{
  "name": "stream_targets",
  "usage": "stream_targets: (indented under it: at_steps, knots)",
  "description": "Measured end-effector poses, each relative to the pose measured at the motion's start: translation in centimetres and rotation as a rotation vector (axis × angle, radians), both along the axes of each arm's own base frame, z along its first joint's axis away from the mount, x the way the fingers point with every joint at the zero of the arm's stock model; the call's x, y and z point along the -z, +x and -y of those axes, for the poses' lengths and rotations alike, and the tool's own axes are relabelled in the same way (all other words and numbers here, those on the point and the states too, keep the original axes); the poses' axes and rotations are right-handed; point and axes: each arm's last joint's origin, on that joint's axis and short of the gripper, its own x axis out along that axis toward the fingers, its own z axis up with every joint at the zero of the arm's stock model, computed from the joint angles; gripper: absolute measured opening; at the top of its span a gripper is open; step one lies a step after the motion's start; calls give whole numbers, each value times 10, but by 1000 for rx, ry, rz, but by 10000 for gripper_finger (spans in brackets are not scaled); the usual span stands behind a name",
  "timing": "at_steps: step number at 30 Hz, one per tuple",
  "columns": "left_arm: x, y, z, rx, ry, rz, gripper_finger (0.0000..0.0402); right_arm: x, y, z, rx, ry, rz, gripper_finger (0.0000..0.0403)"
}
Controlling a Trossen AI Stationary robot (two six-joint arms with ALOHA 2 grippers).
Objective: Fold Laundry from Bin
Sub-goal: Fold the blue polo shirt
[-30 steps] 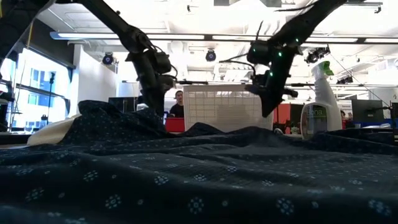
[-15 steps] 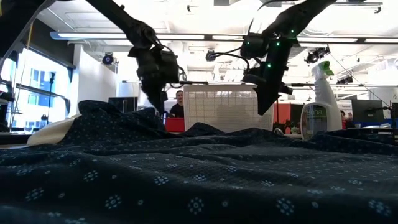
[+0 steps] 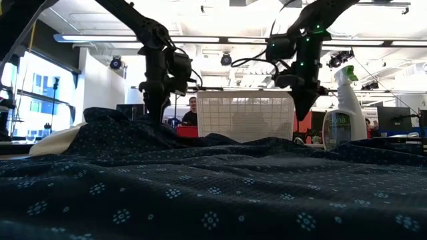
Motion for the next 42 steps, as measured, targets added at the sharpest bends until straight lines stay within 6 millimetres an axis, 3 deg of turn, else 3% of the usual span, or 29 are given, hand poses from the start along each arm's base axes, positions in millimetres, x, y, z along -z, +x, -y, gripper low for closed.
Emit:
stream_targets:
  at_steps: [3,7,12,16,20,26,34,37,42]
  knots:
    - [-12,-3,3,-12,20,26,12,-3,-5,-3,38,7,9,2]
    - [-35,-13,5,-56,62,83,7,4,-18,-5,112,39,23,33]
    - [-62,-31,2,-208,98,157,2,24,-33,4,253,18,2,110]
    - [-72,-44,-4,-367,98,190,1,34,-34,15,296,-32,85,164]
    - [-74,-57,-14,-524,81,196,1,40,-38,25,336,-95,123,182]
    - [-73,-74,-28,-669,72,192,0,64,-49,22,355,-89,126,144]
    - [-72,-84,-30,-649,52,148,0,92,-62,2,341,-14,69,20]
    - [-76,-85,-27,-637,41,160,0,83,-65,-8,295,32,-3,9]
    - [-93,-95,-18,-697,64,191,0,38,-75,-27,187,155,-62,3]
